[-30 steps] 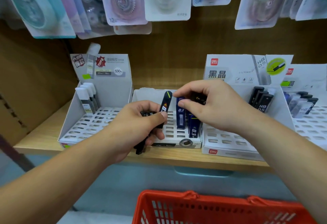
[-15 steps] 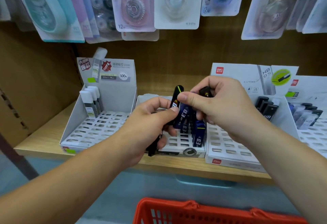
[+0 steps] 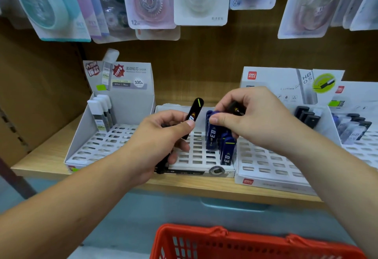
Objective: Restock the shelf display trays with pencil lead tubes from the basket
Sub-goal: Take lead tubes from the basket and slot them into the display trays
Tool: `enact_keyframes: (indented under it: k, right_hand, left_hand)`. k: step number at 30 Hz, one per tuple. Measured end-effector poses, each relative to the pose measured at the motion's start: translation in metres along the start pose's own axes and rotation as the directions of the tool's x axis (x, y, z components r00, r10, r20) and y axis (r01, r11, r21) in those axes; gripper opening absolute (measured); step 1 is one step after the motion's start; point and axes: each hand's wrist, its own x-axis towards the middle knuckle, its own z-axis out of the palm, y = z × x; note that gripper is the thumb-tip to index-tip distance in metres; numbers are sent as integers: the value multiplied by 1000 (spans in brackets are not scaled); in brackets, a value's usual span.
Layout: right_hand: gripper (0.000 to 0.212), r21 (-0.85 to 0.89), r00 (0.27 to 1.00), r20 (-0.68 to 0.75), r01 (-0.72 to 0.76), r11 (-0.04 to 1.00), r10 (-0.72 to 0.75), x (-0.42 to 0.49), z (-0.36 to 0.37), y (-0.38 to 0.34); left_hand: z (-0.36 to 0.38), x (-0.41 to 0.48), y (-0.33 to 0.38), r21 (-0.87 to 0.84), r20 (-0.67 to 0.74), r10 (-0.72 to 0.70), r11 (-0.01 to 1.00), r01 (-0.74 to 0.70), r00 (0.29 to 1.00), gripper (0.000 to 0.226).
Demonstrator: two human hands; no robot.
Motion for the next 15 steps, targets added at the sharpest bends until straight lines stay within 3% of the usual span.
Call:
enact_keyframes:
  k: [3, 9, 15]
  right_hand:
    - [12, -43, 1000, 5, 11, 999, -11, 0, 6, 3]
    - [16, 46, 996, 75, 37, 998, -41, 0, -1, 3]
    - [14, -63, 997, 42, 66, 996, -64, 1, 5, 6]
  left_hand:
    - [2, 0, -2, 5, 20, -12, 1000, 12, 1000, 6]
    - [0, 3, -6, 29, 21, -18, 999, 18, 1000, 14]
    - [0, 4, -7, 43, 21, -11, 999, 10, 1000, 15]
